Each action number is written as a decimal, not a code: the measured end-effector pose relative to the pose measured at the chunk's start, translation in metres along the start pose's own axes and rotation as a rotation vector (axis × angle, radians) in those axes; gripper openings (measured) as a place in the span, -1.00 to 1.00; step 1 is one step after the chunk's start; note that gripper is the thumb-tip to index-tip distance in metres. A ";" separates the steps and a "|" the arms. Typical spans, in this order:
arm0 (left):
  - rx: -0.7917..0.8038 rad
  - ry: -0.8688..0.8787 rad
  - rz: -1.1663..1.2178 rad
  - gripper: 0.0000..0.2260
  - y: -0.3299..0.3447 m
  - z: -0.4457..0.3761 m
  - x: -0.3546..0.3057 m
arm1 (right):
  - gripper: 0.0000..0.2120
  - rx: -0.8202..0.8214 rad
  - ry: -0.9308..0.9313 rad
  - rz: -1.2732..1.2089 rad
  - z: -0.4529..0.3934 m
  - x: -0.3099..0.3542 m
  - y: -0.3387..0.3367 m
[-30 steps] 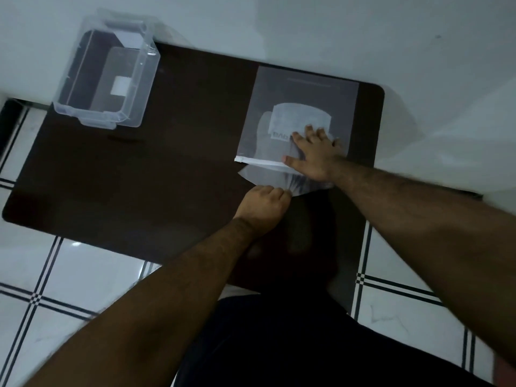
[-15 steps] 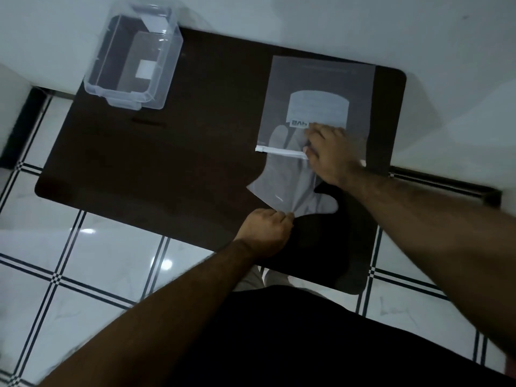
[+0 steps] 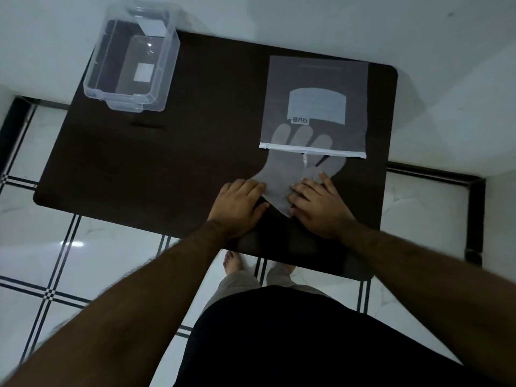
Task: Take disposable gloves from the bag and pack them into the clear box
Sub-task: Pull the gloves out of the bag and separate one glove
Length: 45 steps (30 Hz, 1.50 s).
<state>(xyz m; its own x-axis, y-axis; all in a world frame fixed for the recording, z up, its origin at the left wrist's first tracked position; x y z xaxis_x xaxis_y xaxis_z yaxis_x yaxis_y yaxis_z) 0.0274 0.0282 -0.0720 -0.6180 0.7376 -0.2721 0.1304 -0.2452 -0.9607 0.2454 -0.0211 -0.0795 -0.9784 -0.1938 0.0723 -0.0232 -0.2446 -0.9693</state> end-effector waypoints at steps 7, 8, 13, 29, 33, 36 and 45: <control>0.142 -0.011 0.006 -0.46 0.005 0.009 0.004 | -0.50 0.091 -0.124 -0.003 0.007 -0.001 0.004; 0.125 0.003 -0.003 -0.48 0.004 0.012 0.002 | -0.50 0.105 -0.160 0.000 0.009 0.001 0.005; 0.067 0.043 -0.010 -0.58 0.004 0.040 -0.012 | -0.58 0.157 -0.342 0.035 0.027 0.019 0.011; 0.004 0.098 -0.039 -0.65 0.007 0.088 -0.025 | -0.51 0.168 -0.319 0.091 0.025 0.046 0.002; 0.036 0.068 -0.012 -0.62 0.011 0.091 -0.024 | -0.56 0.127 -0.273 0.080 0.021 0.049 0.003; 0.081 0.070 0.002 -0.59 0.011 0.092 -0.024 | -0.59 0.109 -0.252 0.056 0.019 0.050 0.002; -0.173 -0.159 0.232 -0.72 -0.014 0.103 0.001 | -0.56 0.119 -0.125 -0.050 0.010 0.090 -0.012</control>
<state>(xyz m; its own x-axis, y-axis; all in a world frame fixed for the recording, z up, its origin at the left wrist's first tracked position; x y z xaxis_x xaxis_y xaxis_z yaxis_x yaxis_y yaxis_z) -0.0545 -0.0324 -0.0536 -0.6682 0.5636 -0.4857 0.4030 -0.2745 -0.8731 0.1594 -0.0454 -0.0594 -0.9431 -0.2937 0.1559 -0.0396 -0.3662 -0.9297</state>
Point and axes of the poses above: each hand's wrist, its own z-axis away from the middle knuckle, its own y-axis out of the palm, x = y × z, the point moved 5 cm from there along -z, towards the middle knuckle, and after that the axes turned 14 degrees about y, right-handed, at the moved point
